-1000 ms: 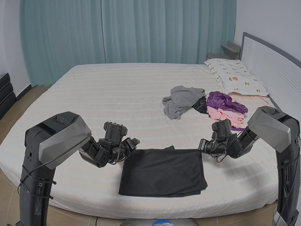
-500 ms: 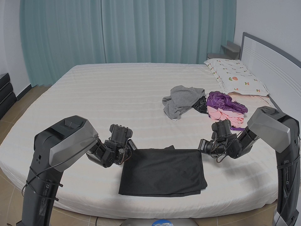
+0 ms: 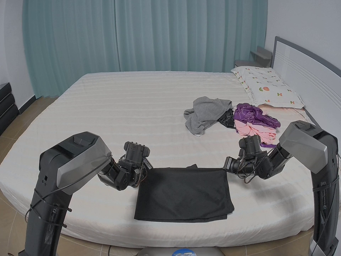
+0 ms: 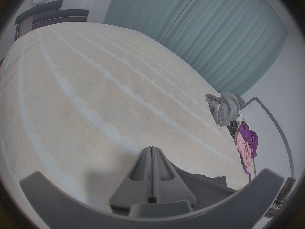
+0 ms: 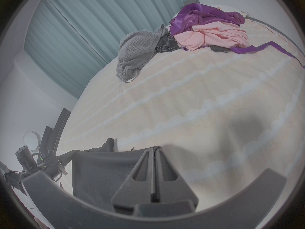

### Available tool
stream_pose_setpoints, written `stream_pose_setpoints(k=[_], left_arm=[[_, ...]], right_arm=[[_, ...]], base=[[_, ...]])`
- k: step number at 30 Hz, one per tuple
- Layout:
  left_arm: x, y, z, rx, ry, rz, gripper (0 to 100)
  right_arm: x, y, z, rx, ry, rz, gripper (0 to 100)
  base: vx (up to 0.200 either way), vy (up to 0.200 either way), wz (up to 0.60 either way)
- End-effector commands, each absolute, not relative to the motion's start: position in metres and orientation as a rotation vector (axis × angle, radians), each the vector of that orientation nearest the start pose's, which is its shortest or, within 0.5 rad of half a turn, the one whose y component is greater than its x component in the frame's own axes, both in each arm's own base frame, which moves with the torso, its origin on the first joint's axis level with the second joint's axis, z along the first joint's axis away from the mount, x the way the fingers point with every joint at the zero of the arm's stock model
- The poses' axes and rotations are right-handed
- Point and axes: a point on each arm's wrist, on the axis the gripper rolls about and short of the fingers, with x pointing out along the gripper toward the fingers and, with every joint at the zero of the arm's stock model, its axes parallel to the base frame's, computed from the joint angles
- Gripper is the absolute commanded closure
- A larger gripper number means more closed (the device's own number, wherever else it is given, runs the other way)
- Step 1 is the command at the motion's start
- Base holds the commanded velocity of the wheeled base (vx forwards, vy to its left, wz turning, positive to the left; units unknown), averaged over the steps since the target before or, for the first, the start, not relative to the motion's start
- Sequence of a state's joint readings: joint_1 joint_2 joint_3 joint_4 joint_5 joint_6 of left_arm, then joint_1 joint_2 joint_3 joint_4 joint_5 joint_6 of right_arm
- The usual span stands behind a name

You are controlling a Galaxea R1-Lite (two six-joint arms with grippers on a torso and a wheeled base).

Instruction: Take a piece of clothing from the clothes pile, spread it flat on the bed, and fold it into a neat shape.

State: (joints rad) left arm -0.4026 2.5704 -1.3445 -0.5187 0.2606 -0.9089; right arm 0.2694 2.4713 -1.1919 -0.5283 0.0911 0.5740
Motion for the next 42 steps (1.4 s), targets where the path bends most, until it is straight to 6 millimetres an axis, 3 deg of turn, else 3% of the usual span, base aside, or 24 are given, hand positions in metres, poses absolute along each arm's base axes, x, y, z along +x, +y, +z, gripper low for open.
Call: stream_pose_setpoints(k=[1,4,5,13,19,24,27,31,37,41,42], left_arm=[[0.425,-0.174,-0.042,-0.642,0.674,0.177,100],[0.424,-0.174,-0.043,-0.64,0.679,0.179,100],[0.423,-0.174,-0.043,-0.641,0.679,0.18,0],[0.424,-0.172,-0.037,-0.67,0.666,0.187,0],[0.412,-0.154,-0.016,-0.764,0.669,0.214,0],[0.391,-0.138,-0.001,-0.848,0.72,0.228,0],[0.374,-0.129,0.006,-0.91,0.777,0.219,0],[0.357,-0.121,0.011,-0.966,0.795,0.205,0],[0.36,-0.096,0.023,-1.039,0.704,0.222,0],[0.361,-0.09,0.023,-1.044,0.696,0.233,0],[0.361,-0.089,0.024,-1.046,0.692,0.236,0]], right_arm=[[0.42,0.118,-0.032,0.474,0.822,0.121,100],[0.42,0.119,-0.033,0.473,0.823,0.128,100],[0.421,0.119,-0.032,0.474,0.822,0.128,0],[0.412,0.115,-0.023,0.493,0.822,0.125,0],[0.36,0.107,-0.005,0.525,0.9,0.217,0],[0.31,0.104,-0.011,0.511,0.974,0.232,0],[0.292,0.1,-0.016,0.518,0.99,0.261,0],[0.281,0.1,-0.021,0.529,0.973,0.279,0],[0.278,0.107,-0.031,0.51,0.992,0.289,0],[0.275,0.11,-0.035,0.485,1.01,0.284,0],[0.275,0.111,-0.037,0.473,1.011,0.27,100]], base=[[0.0,0.0,0.0],[0.0,0.0,0.0],[0.0,0.0,0.0],[0.0,0.0,0.0],[0.0,0.0,0.0],[0.0,0.0,0.0],[0.0,0.0,0.0],[0.0,0.0,0.0],[0.0,0.0,0.0],[0.0,0.0,0.0],[0.0,0.0,0.0]])
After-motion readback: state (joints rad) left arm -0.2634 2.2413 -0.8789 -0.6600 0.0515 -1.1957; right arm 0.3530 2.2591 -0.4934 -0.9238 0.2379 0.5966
